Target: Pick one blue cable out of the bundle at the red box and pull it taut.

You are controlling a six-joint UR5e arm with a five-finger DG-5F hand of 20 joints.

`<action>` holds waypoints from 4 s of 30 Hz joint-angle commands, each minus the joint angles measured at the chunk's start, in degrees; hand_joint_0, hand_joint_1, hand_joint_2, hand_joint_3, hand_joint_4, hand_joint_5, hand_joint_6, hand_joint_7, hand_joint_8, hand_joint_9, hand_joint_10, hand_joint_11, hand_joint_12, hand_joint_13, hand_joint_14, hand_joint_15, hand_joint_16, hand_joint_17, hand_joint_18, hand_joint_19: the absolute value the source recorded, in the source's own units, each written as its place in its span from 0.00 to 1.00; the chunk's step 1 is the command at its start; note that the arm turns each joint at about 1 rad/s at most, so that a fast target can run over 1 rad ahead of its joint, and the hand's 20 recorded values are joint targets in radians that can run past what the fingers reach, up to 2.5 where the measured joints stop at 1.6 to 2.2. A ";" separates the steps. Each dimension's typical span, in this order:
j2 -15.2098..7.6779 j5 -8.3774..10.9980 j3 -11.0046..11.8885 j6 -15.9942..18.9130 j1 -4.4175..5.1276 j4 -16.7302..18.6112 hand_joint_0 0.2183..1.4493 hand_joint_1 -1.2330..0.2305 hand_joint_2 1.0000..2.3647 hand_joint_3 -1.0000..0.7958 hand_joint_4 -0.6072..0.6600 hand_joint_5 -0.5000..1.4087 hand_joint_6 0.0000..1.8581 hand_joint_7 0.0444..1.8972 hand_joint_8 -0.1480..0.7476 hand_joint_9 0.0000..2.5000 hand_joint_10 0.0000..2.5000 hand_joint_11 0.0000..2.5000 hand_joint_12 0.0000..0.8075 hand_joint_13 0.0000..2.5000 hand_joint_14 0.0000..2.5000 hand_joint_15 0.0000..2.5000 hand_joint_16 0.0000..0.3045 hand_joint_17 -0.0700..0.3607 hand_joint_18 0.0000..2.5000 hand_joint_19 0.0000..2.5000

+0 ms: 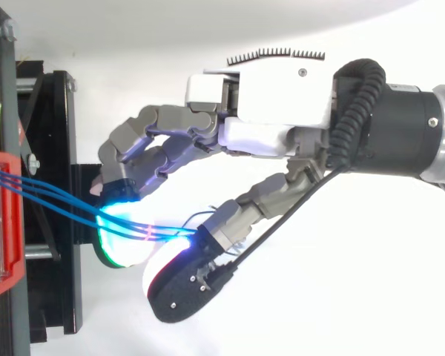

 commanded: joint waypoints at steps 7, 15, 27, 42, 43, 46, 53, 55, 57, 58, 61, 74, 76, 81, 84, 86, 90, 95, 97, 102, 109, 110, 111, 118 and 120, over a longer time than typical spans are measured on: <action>-0.08 0.02 0.18 0.00 0.01 0.00 0.16 0.27 0.00 0.28 0.59 0.19 0.49 0.55 0.58 0.31 0.00 0.18 0.47 0.20 0.00 0.08 0.21 0.49 0.15 0.09; -0.08 0.02 0.26 0.00 0.01 0.00 0.30 0.35 0.00 0.30 0.57 0.20 0.48 0.61 0.54 0.31 0.01 0.17 0.41 0.20 0.00 0.09 0.17 0.43 0.13 0.10; 0.01 -0.07 0.26 0.00 0.01 0.00 0.41 0.20 0.00 0.32 0.53 0.20 0.48 0.65 0.53 0.31 0.00 0.18 0.41 0.22 0.00 0.09 0.17 0.43 0.17 0.08; 0.01 0.02 0.26 -0.09 0.01 -0.09 0.21 0.39 0.00 0.28 0.59 0.20 0.48 0.59 0.56 0.32 0.00 0.18 0.45 0.20 0.00 0.10 0.19 0.46 0.15 0.11; 0.01 0.02 0.26 -0.09 0.01 -0.18 0.26 0.41 0.00 0.28 0.58 0.20 0.48 0.61 0.55 0.32 0.00 0.18 0.42 0.21 0.00 0.10 0.17 0.44 0.14 0.12; 0.01 -0.07 0.26 -0.09 0.01 -0.18 0.30 0.40 0.00 0.31 0.57 0.21 0.48 0.64 0.55 0.34 0.01 0.18 0.41 0.23 0.01 0.13 0.16 0.42 0.15 0.12; 0.01 0.02 0.26 -0.09 0.10 -0.18 0.31 0.32 0.01 0.40 0.58 0.21 0.48 0.64 0.56 0.34 0.00 0.19 0.42 0.24 0.01 0.13 0.17 0.44 0.16 0.12; -0.08 0.02 0.26 -0.09 0.01 -0.18 0.33 0.25 0.01 0.44 0.59 0.20 0.49 0.63 0.55 0.33 0.00 0.20 0.42 0.24 0.01 0.13 0.17 0.43 0.17 0.11; 0.01 0.02 0.26 -0.09 0.01 -0.18 0.35 0.22 0.01 0.44 0.58 0.20 0.49 0.64 0.54 0.33 0.01 0.20 0.41 0.24 0.01 0.13 0.17 0.43 0.17 0.11; 0.01 0.02 0.26 -0.09 0.10 -0.18 0.37 0.20 0.01 0.43 0.57 0.20 0.49 0.66 0.53 0.33 0.01 0.20 0.41 0.24 0.01 0.13 0.17 0.43 0.17 0.10; 0.01 -0.07 0.26 -0.09 0.10 -0.18 0.42 0.21 0.01 0.37 0.53 0.20 0.49 0.70 0.52 0.32 0.01 0.19 0.41 0.23 0.00 0.12 0.17 0.43 0.17 0.09; 0.01 0.02 0.26 -0.09 0.10 -0.27 0.46 0.23 0.00 0.28 0.34 0.18 0.50 0.71 0.49 0.29 0.01 0.19 0.41 0.20 0.00 0.09 0.17 0.44 0.15 0.05; 0.01 0.02 0.26 -0.35 0.10 -0.27 0.46 0.23 0.00 0.28 0.37 0.17 0.51 0.66 0.48 0.29 0.00 0.19 0.41 0.20 0.00 0.08 0.17 0.43 0.15 0.04; 0.01 0.11 0.26 -0.62 0.10 -0.27 0.29 0.16 0.00 0.28 0.46 0.17 0.50 0.57 0.48 0.27 0.01 0.20 0.41 0.18 0.00 0.09 0.17 0.44 0.12 0.05; 0.01 0.11 0.26 -0.70 0.10 -0.27 0.21 0.18 0.00 0.28 0.48 0.17 0.51 0.54 0.51 0.28 0.01 0.20 0.44 0.18 0.00 0.09 0.19 0.46 0.12 0.06; 0.01 0.11 0.26 -0.70 0.10 -0.18 0.18 0.21 0.00 0.28 0.49 0.17 0.50 0.53 0.52 0.28 0.00 0.20 0.46 0.18 0.00 0.09 0.20 0.48 0.12 0.06; 0.01 0.11 0.26 -0.70 0.10 -0.27 0.18 0.34 0.00 0.28 0.51 0.18 0.49 0.55 0.55 0.30 0.01 0.20 0.47 0.19 0.00 0.10 0.20 0.48 0.11 0.08; 0.01 0.11 0.26 -0.70 0.10 -0.27 0.28 0.39 0.00 0.28 0.51 0.19 0.48 0.61 0.51 0.32 0.01 0.20 0.41 0.20 0.00 0.11 0.17 0.43 0.10 0.09; 0.01 0.11 0.26 -0.70 0.10 -0.18 0.32 0.36 0.00 0.29 0.52 0.20 0.48 0.63 0.51 0.33 0.01 0.20 0.40 0.22 0.00 0.12 0.16 0.42 0.11 0.10; 0.01 -0.07 0.26 -0.70 0.10 -0.27 0.34 0.29 0.01 0.36 0.60 0.20 0.48 0.63 0.53 0.34 0.01 0.21 0.40 0.24 0.01 0.14 0.17 0.43 0.15 0.10; 0.01 0.02 0.18 -0.70 0.10 -0.35 0.44 0.17 0.00 0.28 0.57 0.20 0.47 0.77 0.52 0.34 0.01 0.20 0.41 0.26 0.00 0.12 0.17 0.44 0.19 0.07; 0.01 -0.07 0.26 -0.70 0.10 -0.27 0.44 0.17 0.00 0.28 0.57 0.20 0.46 0.79 0.52 0.34 0.01 0.20 0.41 0.26 0.00 0.12 0.17 0.44 0.19 0.07; 0.01 -0.16 0.26 -0.70 0.10 -0.27 0.43 0.17 0.00 0.28 0.57 0.20 0.46 0.80 0.52 0.34 0.01 0.20 0.41 0.26 0.00 0.12 0.17 0.44 0.20 0.06; 0.01 0.11 0.26 -0.70 0.10 -0.09 0.41 0.15 0.00 0.28 0.56 0.19 0.47 0.72 0.51 0.34 0.01 0.24 0.41 0.25 0.01 0.12 0.17 0.44 0.20 0.07; 0.01 0.02 0.26 -0.70 0.10 0.00 0.39 0.13 0.00 0.28 0.59 0.19 0.48 0.69 0.51 0.35 0.01 0.25 0.41 0.25 0.01 0.13 0.17 0.43 0.20 0.07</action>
